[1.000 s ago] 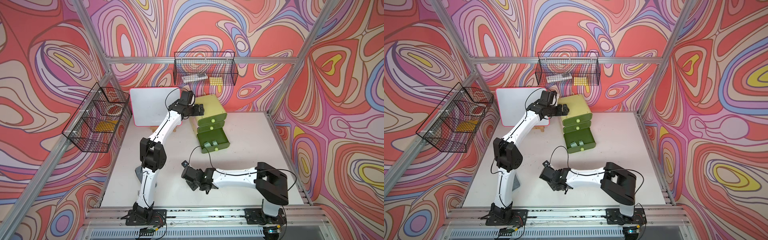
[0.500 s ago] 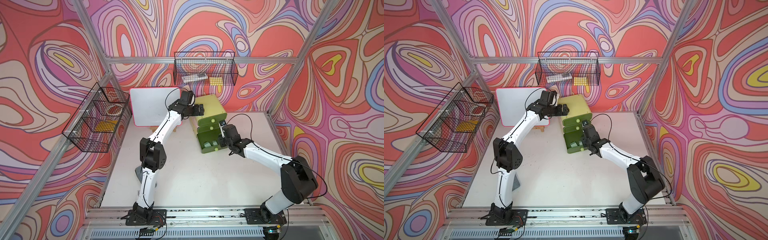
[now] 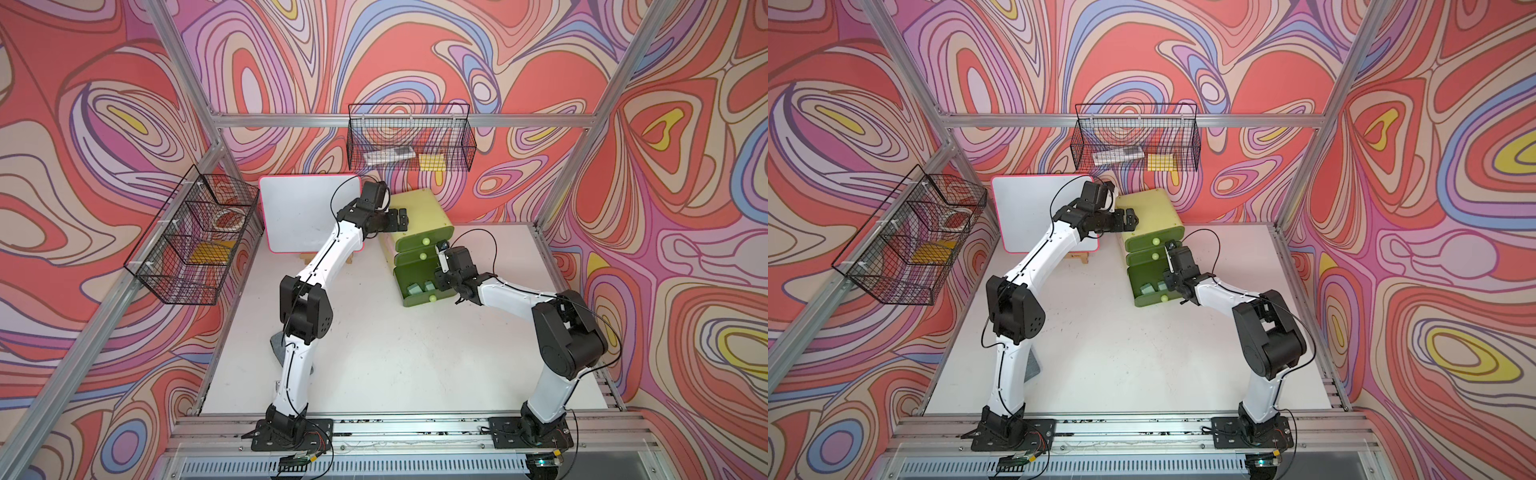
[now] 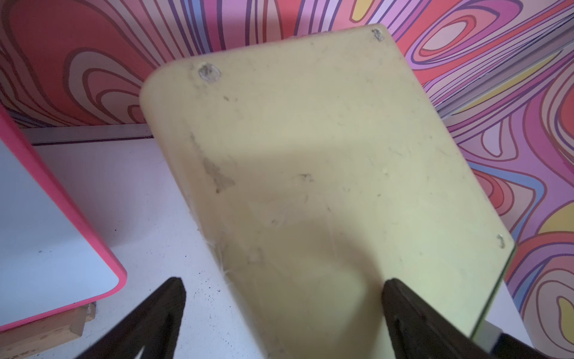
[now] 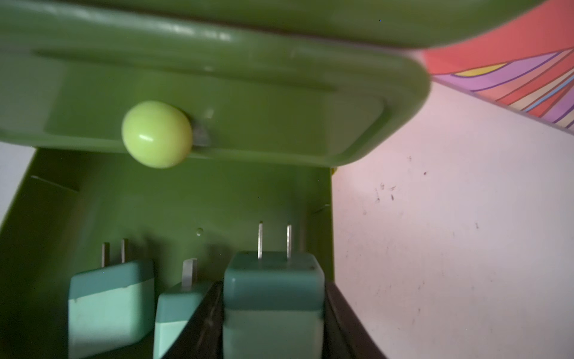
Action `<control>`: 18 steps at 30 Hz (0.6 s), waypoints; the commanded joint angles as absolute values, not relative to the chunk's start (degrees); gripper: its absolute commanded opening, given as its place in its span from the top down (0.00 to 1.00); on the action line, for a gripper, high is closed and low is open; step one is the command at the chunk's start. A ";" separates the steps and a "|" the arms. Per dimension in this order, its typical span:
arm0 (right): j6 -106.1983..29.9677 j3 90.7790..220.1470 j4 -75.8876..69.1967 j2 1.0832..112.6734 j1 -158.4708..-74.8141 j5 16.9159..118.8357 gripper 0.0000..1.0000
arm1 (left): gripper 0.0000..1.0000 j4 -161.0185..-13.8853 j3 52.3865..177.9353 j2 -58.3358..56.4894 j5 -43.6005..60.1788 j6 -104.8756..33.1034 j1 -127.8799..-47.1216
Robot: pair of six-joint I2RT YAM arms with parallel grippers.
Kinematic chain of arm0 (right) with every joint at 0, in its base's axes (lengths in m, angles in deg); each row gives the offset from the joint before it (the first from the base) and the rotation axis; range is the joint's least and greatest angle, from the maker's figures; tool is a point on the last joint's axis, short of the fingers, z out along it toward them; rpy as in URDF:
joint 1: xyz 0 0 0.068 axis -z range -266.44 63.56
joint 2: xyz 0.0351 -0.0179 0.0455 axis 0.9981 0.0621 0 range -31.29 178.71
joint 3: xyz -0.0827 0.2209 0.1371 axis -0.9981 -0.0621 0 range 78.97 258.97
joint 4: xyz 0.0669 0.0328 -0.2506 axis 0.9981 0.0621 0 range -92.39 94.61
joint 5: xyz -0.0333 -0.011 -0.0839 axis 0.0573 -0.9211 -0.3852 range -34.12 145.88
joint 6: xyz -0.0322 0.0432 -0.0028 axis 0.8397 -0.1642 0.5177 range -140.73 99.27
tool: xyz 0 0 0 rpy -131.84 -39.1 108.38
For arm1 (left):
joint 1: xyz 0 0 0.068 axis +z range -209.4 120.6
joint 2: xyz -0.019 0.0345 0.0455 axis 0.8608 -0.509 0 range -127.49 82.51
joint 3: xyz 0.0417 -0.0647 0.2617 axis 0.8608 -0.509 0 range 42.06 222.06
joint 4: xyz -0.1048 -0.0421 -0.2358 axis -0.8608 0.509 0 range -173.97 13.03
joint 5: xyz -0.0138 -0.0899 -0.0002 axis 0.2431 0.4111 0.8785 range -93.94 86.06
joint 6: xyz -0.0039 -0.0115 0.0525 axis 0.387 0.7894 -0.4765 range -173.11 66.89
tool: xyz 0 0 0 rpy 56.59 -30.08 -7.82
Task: Place the plugs into the drawer by color
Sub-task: Place the plug in the drawer.
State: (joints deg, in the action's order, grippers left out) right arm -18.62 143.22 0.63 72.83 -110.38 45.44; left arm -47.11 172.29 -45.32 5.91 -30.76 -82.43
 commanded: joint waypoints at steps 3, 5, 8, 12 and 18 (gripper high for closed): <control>-19.97 144.45 -0.38 74.35 -109.65 45.87 0.52 | 0.02 -43.24 173.13 -45.28 4.80 -32.11 -82.84; -20.30 144.28 -0.33 74.53 -109.39 45.51 0.51 | 0.02 -43.19 173.05 -45.37 4.75 -32.10 -82.87; -20.73 144.60 0.52 74.56 -109.10 45.44 0.45 | 0.02 -43.19 173.03 -45.46 4.76 -32.10 -82.87; -21.20 145.69 2.03 73.56 -109.01 46.06 0.34 | 0.02 -43.19 173.02 -45.63 4.50 -32.28 -82.87; -28.86 141.50 2.42 62.03 -109.03 49.28 0.38 | 0.03 -42.75 172.92 -46.08 4.50 -32.28 -82.69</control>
